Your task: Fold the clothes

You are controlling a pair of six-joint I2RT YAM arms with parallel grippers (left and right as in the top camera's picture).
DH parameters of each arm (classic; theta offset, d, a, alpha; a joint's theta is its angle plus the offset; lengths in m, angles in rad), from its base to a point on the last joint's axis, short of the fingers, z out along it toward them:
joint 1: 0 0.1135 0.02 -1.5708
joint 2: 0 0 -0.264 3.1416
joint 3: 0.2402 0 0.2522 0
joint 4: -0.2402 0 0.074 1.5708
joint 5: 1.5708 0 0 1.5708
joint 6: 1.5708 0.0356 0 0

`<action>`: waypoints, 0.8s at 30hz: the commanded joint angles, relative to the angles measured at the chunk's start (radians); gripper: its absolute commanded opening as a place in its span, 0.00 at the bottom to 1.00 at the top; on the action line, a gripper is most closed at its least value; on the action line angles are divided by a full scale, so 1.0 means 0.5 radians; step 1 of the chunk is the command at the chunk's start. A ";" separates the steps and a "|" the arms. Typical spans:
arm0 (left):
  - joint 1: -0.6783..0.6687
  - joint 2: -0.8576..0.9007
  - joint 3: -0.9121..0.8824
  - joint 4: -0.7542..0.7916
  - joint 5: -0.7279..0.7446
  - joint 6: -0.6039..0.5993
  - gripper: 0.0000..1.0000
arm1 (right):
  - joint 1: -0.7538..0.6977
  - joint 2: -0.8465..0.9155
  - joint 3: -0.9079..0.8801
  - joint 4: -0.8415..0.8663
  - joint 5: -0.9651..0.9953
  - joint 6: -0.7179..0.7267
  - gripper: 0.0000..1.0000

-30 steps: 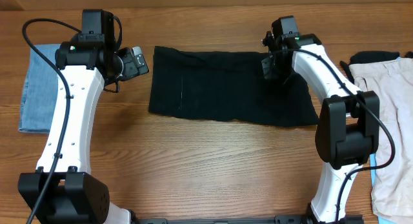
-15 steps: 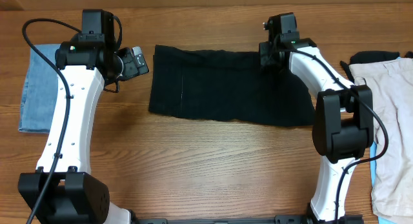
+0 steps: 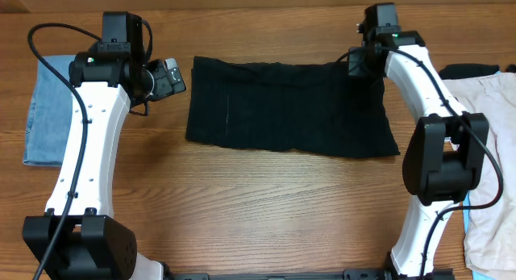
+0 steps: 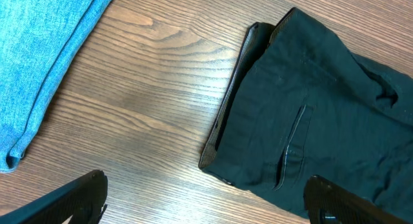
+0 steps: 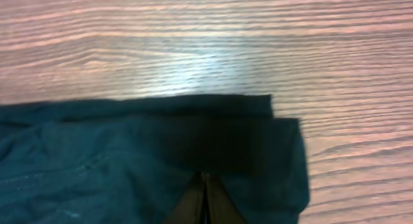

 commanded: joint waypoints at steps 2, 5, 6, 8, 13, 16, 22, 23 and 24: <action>0.003 0.002 0.014 0.000 -0.018 0.003 1.00 | -0.047 0.131 0.002 0.056 0.005 0.017 0.04; 0.003 0.002 0.014 0.000 -0.018 0.003 1.00 | -0.047 0.237 0.002 0.089 -0.021 0.017 0.04; 0.003 0.002 0.014 0.000 -0.018 0.003 1.00 | -0.047 0.272 0.002 0.111 -0.049 0.017 0.04; 0.003 0.002 0.014 0.000 -0.018 0.003 1.00 | -0.047 0.313 0.002 0.149 -0.052 0.018 0.04; 0.003 0.002 0.014 0.000 -0.018 0.003 1.00 | -0.047 0.235 0.153 0.046 -0.065 0.017 0.04; 0.003 0.002 0.014 0.000 -0.018 0.003 1.00 | -0.040 0.116 0.315 -0.146 -0.162 0.016 0.04; 0.003 0.002 0.014 0.000 -0.018 0.003 1.00 | 0.005 0.026 0.304 -0.562 -0.542 0.016 0.04; 0.003 0.002 0.014 0.000 -0.018 0.003 1.00 | 0.020 0.026 0.289 -0.617 -0.556 0.015 0.04; 0.003 0.002 0.014 0.000 -0.018 0.003 1.00 | 0.031 0.026 0.270 -0.644 -0.554 0.015 0.04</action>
